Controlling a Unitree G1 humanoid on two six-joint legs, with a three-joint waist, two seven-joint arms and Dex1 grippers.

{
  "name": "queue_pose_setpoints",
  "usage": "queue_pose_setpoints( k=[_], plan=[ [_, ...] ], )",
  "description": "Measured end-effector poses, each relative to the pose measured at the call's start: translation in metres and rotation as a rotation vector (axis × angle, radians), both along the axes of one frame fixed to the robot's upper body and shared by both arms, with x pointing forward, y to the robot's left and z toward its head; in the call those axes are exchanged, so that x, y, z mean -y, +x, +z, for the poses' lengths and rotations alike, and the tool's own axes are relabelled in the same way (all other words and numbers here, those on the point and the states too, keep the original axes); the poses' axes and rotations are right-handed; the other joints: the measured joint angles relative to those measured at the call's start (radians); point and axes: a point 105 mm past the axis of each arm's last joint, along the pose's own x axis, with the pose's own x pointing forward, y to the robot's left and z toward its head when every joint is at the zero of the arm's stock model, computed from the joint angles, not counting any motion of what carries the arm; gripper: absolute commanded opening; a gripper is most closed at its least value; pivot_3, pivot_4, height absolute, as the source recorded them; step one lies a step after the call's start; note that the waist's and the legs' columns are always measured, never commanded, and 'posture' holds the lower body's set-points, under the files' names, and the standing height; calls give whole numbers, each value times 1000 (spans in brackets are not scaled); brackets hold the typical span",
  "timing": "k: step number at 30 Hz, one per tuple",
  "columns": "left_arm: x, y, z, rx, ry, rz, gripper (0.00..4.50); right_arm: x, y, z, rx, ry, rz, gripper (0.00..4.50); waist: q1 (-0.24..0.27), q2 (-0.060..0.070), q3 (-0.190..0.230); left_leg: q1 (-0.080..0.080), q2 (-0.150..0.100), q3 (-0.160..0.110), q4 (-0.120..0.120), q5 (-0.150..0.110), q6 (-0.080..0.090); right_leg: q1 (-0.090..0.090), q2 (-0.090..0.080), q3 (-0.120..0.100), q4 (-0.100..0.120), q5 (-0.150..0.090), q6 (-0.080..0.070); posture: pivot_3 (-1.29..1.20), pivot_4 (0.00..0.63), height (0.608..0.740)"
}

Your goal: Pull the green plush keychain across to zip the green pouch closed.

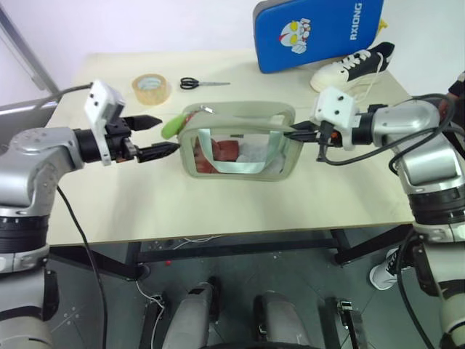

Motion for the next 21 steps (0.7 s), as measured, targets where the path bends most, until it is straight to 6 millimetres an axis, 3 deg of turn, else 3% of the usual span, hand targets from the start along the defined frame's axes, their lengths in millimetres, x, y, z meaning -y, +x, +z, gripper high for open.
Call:
queue_pose_setpoints(
  k=[4, 6, 7, 14, 18, 21],
  plan=[
    [1, 3, -8, -1, 2, 11, 4500, -2, -2, 0, 4, -4, 9, 44, 0, 0, 0, 0, 0, 0, -1, 0, 0, -1, 0, 0, 0, 0, 0, 0, 150, 740],
    [-3, 8, -12, -8, -1, 38, 3938, -2, -2, 0, 3, -6, 14, 0, 0, 0, 0, 0, 0, 0, -1, 0, 0, -1, 0, 0, 0, 0, 0, 0, 150, 740],
    [-5, 10, -14, -11, -2, 50, 3607, -2, -3, 0, 3, -7, 18, 0, 0, 0, 0, 0, 0, 0, -1, 0, 0, -1, 0, 0, 0, 0, 1, 0, 150, 740],
    [-5, 16, -19, -30, -31, 63, 32, -3, -3, 0, 6, -12, 22, 0, 0, 0, 0, 0, 0, 0, 0, 0, 0, 0, 0, 0, 0, 1, 1, 0, 150, 740],
    [-3, 18, -13, -24, -49, 59, 32, -2, -3, 1, 8, -10, 19, 0, 0, 0, 0, 0, 0, 0, 0, 0, 0, 0, 0, 0, 0, 1, 2, 0, 150, 740],
    [3, 22, 4, -2, -101, 47, 32, -3, -3, 1, 9, -9, 19, 0, 2, 0, 0, 0, 0, 0, 1, 0, 0, 0, 0, 0, 0, 1, 3, 0, 150, 740]
  ],
)
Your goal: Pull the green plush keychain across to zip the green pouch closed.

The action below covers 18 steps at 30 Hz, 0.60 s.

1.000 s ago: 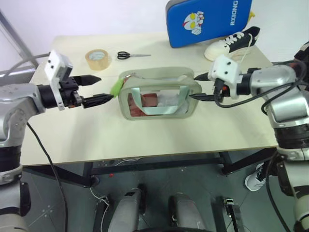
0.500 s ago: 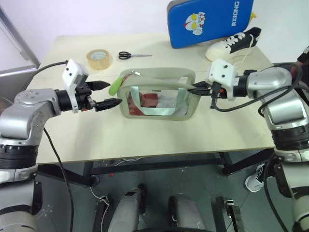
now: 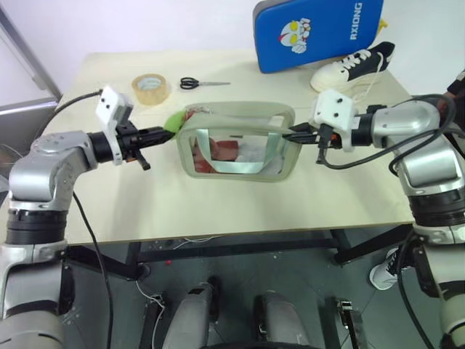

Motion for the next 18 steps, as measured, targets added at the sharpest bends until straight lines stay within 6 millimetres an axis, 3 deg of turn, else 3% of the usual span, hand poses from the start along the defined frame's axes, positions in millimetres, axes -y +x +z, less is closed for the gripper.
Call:
queue_pose_setpoints(
  k=[3, 7, 12, 15, 18],
  plan=[
    [8, 2, 19, 27, -60, -28, 32, -1, 0, 0, 1, 3, 0, 0, 1, 0, 0, 0, 0, 0, 1, 0, 0, 0, 0, -1, 0, 0, 0, 0, 150, 740],
    [34, -7, 54, 132, -75, -131, 32, -3, 1, -1, 2, 10, 4, 0, 0, 0, 0, 1, 0, 0, 1, 0, 0, 4, 0, -1, -1, 0, 1, 0, 150, 740],
    [57, 1, 6, 129, 127, -167, 32, -3, 1, -1, 1, 11, 3, 0, 0, -1, 0, 1, 0, 0, 1, 0, 0, 5, 1, -1, 1, 0, 1, 0, 150, 740],
    [57, 5, 8, 180, 167, -156, 977, -3, 1, -1, 4, 12, 0, 0, 0, -1, 0, 1, 0, 0, 1, 0, 0, 5, 1, -1, 0, 0, 1, 0, 150, 740],
    [51, 8, 13, 205, 203, -139, 2460, -3, 2, -1, 6, 14, -2, 0, 0, -1, 0, 1, 0, 0, 1, 0, 0, 5, 1, -1, 0, 0, 1, 0, 150, 740]
  ],
)
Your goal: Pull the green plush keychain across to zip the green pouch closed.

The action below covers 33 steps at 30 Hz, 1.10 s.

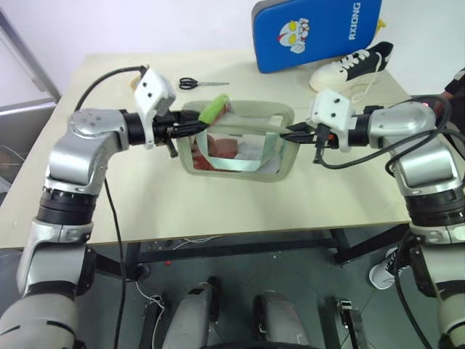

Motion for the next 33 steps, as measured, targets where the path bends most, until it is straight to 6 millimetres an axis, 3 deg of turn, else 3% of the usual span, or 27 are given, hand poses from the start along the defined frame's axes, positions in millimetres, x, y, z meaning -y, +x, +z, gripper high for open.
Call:
queue_pose_setpoints(
  k=[1, 9, 12, 17, 20, 24, 32, 33],
  plan=[
    [-3, 1, 1, 0, 10, 12, 2922, 0, 0, 0, 0, 0, 0, 0, 0, 0, 0, 0, 0, 0, 0, 0, 0, -1, 0, 0, 0, 0, 0, 0, 150, 740],
    [-41, -19, 13, -17, 119, 26, 2922, -1, 0, 1, 7, -1, 4, 0, -4, 1, 0, 0, 0, 0, -2, 0, 0, -4, 0, 0, 0, -1, -1, 0, 150, 740],
    [-49, -16, -4, -60, 120, 49, 2922, -1, 0, 1, 10, -1, 5, 0, 1, 1, 0, 0, 0, 0, -1, 0, 0, -3, 0, 0, 0, -2, -3, 0, 150, 740],
    [-42, 10, -38, -83, 76, 108, 2922, -2, -1, 1, 13, -2, 11, 0, 5, 0, 0, -1, 0, 0, 1, 0, 0, -3, -1, 0, 0, 0, 0, 0, 150, 740],
    [-42, 15, -49, -108, 70, 121, 2138, -3, -2, 2, 15, -3, 15, 0, 1, 0, 0, -2, 0, 0, 0, 0, 0, -5, -1, 0, 0, 0, 0, 0, 150, 740],
    [-40, 15, -43, -100, 64, 99, 67, -3, -2, 2, 11, -2, 11, 0, -1, 0, 0, -2, 0, 0, -1, 0, 0, -3, 0, 0, 1, 0, 0, 0, 150, 740],
    [-38, 1, -36, -176, -3, 70, 20, 0, -1, 3, 15, 2, -7, 0, -1, 0, 0, -2, 0, 0, 0, 0, 0, -4, 0, 0, 0, 0, 0, 0, 150, 740],
    [-37, -1, -35, -185, -2, 66, 0, 1, 0, 3, 13, 1, -10, 378, 0, 0, 0, -2, 0, 0, 0, 0, 0, -3, 0, 0, 0, 0, 0, 0, 150, 740]
  ],
)
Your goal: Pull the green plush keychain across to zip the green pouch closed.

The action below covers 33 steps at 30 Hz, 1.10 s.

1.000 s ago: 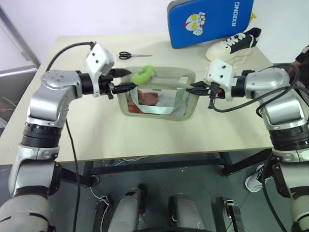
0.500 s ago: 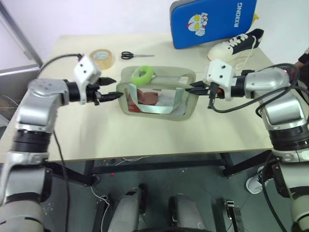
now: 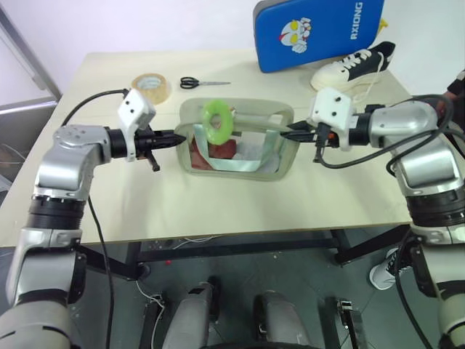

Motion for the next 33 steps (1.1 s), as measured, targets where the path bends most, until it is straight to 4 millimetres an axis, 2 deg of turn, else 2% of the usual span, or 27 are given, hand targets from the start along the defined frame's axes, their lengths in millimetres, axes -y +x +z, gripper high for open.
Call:
queue_pose_setpoints(
  k=[1, 3, 6, 9, 13, 14, 16, 18, 20, 22, 23, 29, 33],
  plan=[
    [2, -2, 1, -8, 2, -5, 0, 1, 1, 0, -2, 0, -5, 879, 0, 0, 0, 0, 0, 0, 0, 0, 0, 0, 0, 0, 0, 0, 0, 0, 150, 740],
    [6, -7, 3, -6, 1, -25, 0, 4, 2, -1, -10, 2, -14, 1601, 0, 0, 0, 1, 0, 0, 0, 0, 0, 0, 0, 0, 0, 0, 0, 0, 150, 740],
    [10, -11, 1, -5, 8, -44, 0, 9, 6, 4, 2, -11, -24, 3192, -1, 0, 0, 1, 0, 0, 0, 0, 0, 0, 0, 0, 0, 0, 0, 0, 150, 740],
    [7, -11, -6, -7, 16, -29, 0, 16, 9, 20, 70, -60, -32, 3192, -1, 0, 0, 1, 0, 0, 0, 0, 0, -1, 0, 0, 0, 0, 0, 0, 150, 740],
    [7, -11, -6, 0, 21, -26, 0, 11, 10, 46, 125, -44, -28, 3192, -2, 0, 0, 1, 0, 0, -1, 0, 0, -2, 0, 0, 0, 0, 0, 0, 150, 740],
    [7, -11, -5, 1, 21, -27, 0, 6, 8, 51, 114, -10, -17, 3192, -2, 0, 0, 1, 0, 0, -1, 0, 0, -2, 0, 0, 0, 0, 0, 0, 150, 740],
    [7, -11, -7, -3, 23, -27, 0, -21, -7, 58, 82, 75, 65, 3192, -2, 0, 0, 1, 0, 0, -2, 0, 0, -2, 0, 0, 0, 0, 0, 0, 150, 740],
    [8, -12, -7, -2, 23, -30, 0, -41, -25, 53, 42, 121, 138, 3192, -1, -1, 0, 1, 1, 0, -2, 0, 0, -2, 0, 0, 0, 0, 0, 0, 150, 740],
    [7, -13, -6, -3, 28, -29, 0, -53, -40, 30, -51, 157, 173, 3192, 2, -1, 0, 1, 1, -1, -2, 0, 0, -2, 0, 0, 0, 0, 0, 0, 150, 740],
    [5, -13, -6, -4, 32, -23, 0, -58, -45, 7, -143, 163, 167, 3192, 2, 0, 0, 0, 0, 0, 0, 0, 0, -1, -1, 0, 0, -1, -1, 0, 150, 740],
    [5, -13, -6, -4, 32, -23, 0, -57, -44, 2, -155, 163, 152, 3192, 1, 0, 0, 1, 0, 0, 0, 0, 0, 0, -1, 0, 0, -2, -4, 0, 150, 740],
    [3, -13, -5, -1, 38, -21, 0, -48, -37, 4, -148, 175, 78, 3192, 0, -1, 0, 1, 0, 0, -1, 0, 0, -1, -1, 0, -1, -1, -3, 0, 150, 740],
    [3, -13, -5, 0, 38, -19, 0, -59, -41, 3, -244, 276, 71, 3192, -1, -1, 0, 1, 0, 0, -2, 0, 0, -1, 0, 0, 0, 0, -1, 0, 150, 740]
  ],
)
